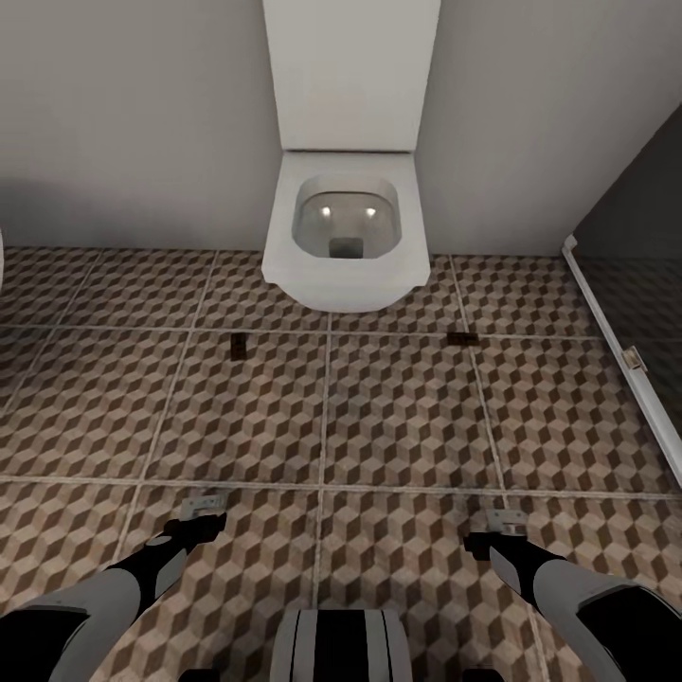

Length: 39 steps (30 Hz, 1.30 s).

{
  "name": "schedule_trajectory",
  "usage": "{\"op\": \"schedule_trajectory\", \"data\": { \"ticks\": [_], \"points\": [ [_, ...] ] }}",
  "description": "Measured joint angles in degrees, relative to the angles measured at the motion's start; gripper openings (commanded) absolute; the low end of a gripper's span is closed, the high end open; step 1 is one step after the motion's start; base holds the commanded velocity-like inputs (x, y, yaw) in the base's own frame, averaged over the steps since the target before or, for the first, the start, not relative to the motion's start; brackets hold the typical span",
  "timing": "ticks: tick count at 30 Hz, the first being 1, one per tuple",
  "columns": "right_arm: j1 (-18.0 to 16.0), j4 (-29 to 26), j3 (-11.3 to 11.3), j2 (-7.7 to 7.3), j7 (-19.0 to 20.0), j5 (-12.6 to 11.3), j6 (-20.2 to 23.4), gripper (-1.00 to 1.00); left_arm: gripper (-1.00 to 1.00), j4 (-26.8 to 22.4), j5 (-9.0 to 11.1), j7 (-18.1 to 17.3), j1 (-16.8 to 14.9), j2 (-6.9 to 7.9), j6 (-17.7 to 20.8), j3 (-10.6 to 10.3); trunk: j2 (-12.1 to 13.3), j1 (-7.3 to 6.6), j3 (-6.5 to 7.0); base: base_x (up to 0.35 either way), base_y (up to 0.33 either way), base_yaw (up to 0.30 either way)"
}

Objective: Take the four mousetraps from the cabinet in the bathroom and place them on the bathroom floor. Make sure all four end up on the same floor surface, and ensure that at least two of them are either under or directly next to the same bathroom sink.

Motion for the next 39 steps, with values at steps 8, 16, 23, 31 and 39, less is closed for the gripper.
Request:
{"op": "schedule_trajectory", "data": {
  "ticks": [8,16,23,31,39],
  "points": [
    [0.0,0.0,-0.1,0.04,-0.2,-0.2,0.0,1.0,1.0,-0.1,0.3,0.0,0.0,0.01,0.1,0.0,0.0,0.0,0.0,-0.004,0.0,0.0],
    [0.0,0.0,-0.1,0.04,-0.3,-0.3,0.0,1.0,1.0,-0.1,0.2,-0.1,0.0,0.01,0.1,-0.1,0.0,0.0,0.0,0.0,0.0,0.0],
    [0.0,0.0,-0.1,0.04,-0.3,-0.4,0.0,1.0,1.0,-0.1,0.2,-0.1,0.0,0.01,0.1,-0.1,0.0,0.0,0.0,-0.007,0.0,0.0],
    [0.0,0.0,-0.1,0.08,-0.2,-0.1,0.0,1.0,1.0,-0.1,0.4,0.0,0.0,0.0,0.0,0.1,0.0,0.02,0.0,-0.177,-0.042,0.0],
    [0.0,0.0,-0.1,0.11,-0.3,0.1,0.0,1.0,1.0,-0.1,0.4,0.0,0.0,-0.05,0.1,0.1,0.0,0.03,0.0,-0.275,-0.084,0.0]
  ]
}}
